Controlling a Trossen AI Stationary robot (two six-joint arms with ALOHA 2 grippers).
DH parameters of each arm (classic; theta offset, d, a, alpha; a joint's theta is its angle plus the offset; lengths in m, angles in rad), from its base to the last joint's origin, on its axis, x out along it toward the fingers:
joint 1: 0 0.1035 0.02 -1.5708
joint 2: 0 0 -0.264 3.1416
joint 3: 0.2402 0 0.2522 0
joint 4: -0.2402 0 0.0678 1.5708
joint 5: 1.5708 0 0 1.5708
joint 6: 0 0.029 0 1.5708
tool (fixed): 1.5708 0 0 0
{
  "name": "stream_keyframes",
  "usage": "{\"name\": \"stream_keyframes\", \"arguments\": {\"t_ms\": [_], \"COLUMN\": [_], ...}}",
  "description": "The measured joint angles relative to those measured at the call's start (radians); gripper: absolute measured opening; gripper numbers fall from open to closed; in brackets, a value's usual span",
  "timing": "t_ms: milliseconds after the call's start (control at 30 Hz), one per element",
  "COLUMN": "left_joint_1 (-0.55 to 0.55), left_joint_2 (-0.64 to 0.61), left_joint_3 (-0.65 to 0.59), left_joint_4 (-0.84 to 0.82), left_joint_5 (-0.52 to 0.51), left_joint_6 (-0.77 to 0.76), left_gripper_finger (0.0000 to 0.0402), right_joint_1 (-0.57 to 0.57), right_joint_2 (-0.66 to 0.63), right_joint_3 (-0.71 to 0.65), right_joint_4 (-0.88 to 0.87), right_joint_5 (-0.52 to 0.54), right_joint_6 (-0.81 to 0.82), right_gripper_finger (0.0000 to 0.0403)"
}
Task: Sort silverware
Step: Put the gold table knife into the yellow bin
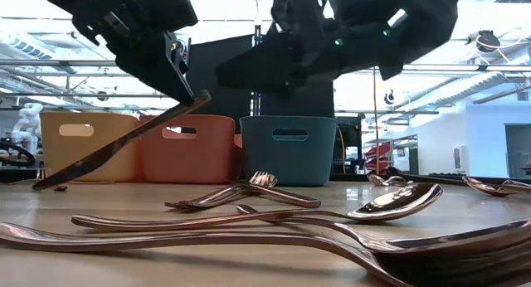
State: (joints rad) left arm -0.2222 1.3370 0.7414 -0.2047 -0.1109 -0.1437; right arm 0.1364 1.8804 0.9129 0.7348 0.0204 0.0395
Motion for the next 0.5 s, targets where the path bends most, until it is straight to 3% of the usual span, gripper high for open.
{"name": "stream_keyframes", "arguments": {"t_ms": [267,500], "left_joint_1": [0.0,0.0], "left_joint_2": [0.001,0.001], "left_joint_3": [0.0,0.0], "left_joint_4": [0.016,0.022], "left_joint_5": [-0.003,-0.003], "left_joint_6": [0.029,0.054], "left_gripper_finger": [0.0,0.0], "right_joint_1": [0.001,0.0], "right_joint_2": [0.033,0.033], "right_joint_3": [0.044,0.044], "right_joint_4": [-0.022,-0.043], "right_joint_5": [0.009,0.082], "right_joint_6": [0.024,0.028], "right_gripper_finger": [0.014,0.014]}}
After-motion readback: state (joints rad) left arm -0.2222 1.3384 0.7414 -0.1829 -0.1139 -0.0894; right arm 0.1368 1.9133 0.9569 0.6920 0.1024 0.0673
